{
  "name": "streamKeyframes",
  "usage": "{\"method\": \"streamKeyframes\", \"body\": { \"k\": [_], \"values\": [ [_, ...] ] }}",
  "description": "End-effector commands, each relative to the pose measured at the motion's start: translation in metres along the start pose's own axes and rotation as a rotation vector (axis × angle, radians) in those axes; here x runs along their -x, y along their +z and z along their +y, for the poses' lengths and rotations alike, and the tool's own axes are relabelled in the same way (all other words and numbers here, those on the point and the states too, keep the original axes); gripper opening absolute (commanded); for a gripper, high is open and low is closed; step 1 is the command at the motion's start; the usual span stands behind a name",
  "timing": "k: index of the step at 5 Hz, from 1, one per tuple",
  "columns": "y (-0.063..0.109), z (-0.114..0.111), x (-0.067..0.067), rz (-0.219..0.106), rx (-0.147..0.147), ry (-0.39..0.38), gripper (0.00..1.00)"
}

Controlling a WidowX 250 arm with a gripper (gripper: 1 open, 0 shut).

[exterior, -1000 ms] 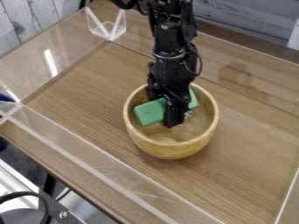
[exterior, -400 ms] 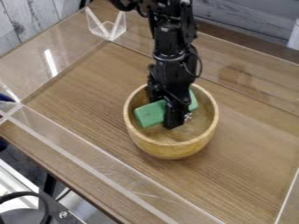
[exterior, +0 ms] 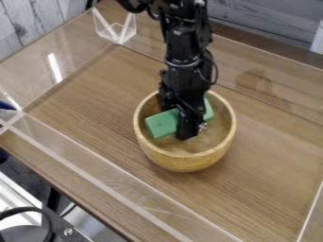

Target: Remove the green block from inside the brown bowl and put it on the table

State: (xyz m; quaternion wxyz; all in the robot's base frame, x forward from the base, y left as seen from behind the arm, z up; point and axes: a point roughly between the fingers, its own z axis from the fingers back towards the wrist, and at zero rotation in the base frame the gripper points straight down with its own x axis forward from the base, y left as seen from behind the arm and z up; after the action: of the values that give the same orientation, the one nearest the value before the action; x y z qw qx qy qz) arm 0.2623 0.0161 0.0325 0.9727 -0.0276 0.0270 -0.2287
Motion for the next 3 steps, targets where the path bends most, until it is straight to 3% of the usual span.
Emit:
{"method": "streamKeyframes", "body": {
  "k": [1, 3],
  "values": [
    [0.0149, 0.0005, -0.0042, -0.044, -0.025, -0.006, 0.00],
    [0.0242, 0.0004, -0.0048, -0.060, -0.034, 0.007, 0.00]
  ]
}}
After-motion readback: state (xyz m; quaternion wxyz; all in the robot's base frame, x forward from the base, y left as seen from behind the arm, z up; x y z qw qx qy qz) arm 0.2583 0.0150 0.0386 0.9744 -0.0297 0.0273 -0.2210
